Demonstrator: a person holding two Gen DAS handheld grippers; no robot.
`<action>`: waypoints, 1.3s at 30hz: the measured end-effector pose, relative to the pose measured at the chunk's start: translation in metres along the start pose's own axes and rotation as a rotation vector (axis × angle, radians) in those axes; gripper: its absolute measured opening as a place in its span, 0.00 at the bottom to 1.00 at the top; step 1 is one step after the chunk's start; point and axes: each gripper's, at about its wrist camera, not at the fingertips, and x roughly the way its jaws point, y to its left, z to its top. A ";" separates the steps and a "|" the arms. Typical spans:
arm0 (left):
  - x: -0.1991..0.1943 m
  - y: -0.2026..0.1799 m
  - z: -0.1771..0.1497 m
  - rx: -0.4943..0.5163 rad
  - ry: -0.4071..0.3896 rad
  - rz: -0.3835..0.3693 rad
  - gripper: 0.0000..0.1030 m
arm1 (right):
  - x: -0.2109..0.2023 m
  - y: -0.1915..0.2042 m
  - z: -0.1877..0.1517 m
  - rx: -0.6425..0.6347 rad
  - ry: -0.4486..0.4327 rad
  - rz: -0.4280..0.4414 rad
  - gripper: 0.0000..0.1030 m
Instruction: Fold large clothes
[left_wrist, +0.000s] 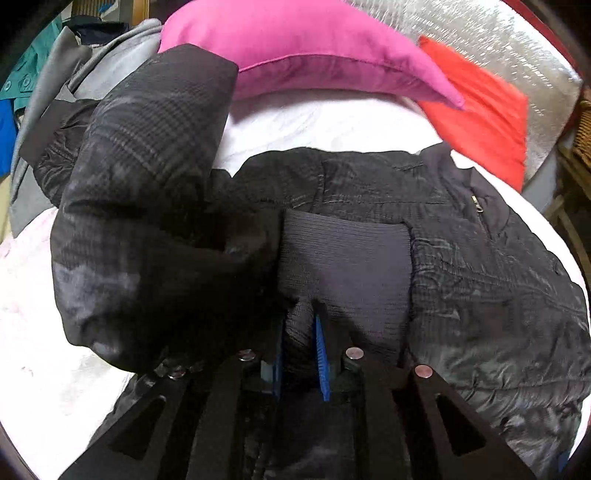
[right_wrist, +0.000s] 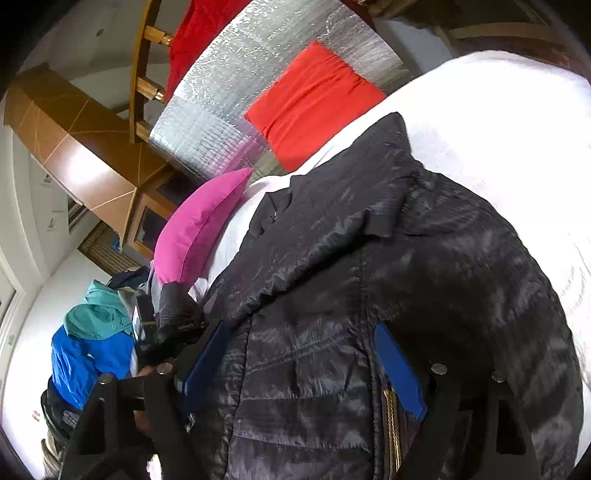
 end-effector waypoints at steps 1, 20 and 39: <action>0.000 0.002 -0.004 0.012 -0.017 -0.014 0.17 | -0.002 0.000 0.003 0.020 -0.002 0.005 0.82; -0.069 0.047 0.022 -0.056 -0.072 -0.036 0.24 | 0.045 -0.015 0.143 0.031 0.076 -0.026 0.83; -0.023 -0.065 -0.022 0.257 0.003 -0.043 0.53 | 0.134 -0.064 0.208 -0.090 0.170 -0.369 0.17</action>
